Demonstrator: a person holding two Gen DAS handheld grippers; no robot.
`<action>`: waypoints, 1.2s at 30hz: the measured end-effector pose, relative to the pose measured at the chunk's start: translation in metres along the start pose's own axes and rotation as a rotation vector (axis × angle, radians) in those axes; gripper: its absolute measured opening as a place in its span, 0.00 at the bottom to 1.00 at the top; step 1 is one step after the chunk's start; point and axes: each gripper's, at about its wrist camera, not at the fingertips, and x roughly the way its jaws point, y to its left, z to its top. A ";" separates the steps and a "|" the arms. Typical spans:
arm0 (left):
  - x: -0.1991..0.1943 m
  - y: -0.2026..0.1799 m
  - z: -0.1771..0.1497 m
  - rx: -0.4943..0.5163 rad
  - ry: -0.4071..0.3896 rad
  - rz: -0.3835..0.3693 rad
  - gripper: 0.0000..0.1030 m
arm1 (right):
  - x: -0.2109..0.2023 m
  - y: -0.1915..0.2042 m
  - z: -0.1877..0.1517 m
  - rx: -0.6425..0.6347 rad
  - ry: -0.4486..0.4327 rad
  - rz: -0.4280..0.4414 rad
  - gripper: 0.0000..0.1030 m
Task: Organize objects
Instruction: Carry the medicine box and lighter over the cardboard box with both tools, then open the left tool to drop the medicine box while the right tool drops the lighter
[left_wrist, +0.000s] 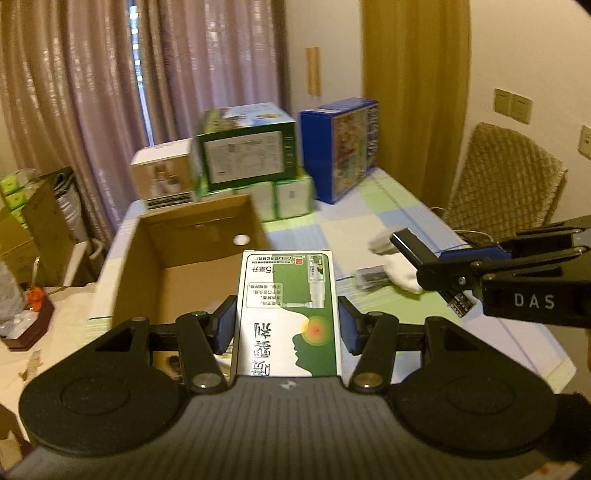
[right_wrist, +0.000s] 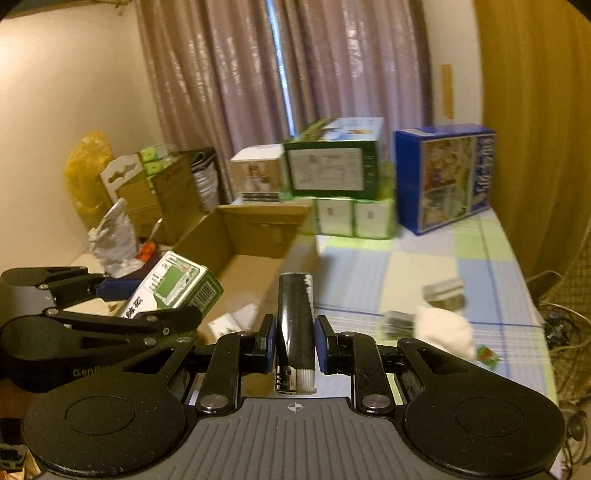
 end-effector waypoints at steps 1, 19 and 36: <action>-0.002 0.008 0.000 -0.005 0.002 0.011 0.49 | 0.003 0.006 0.001 -0.005 0.004 0.007 0.18; 0.009 0.102 -0.001 -0.075 0.044 0.082 0.49 | 0.069 0.051 0.025 -0.025 0.061 0.075 0.18; 0.080 0.136 0.009 -0.103 0.095 0.073 0.49 | 0.133 0.039 0.035 0.035 0.116 0.087 0.18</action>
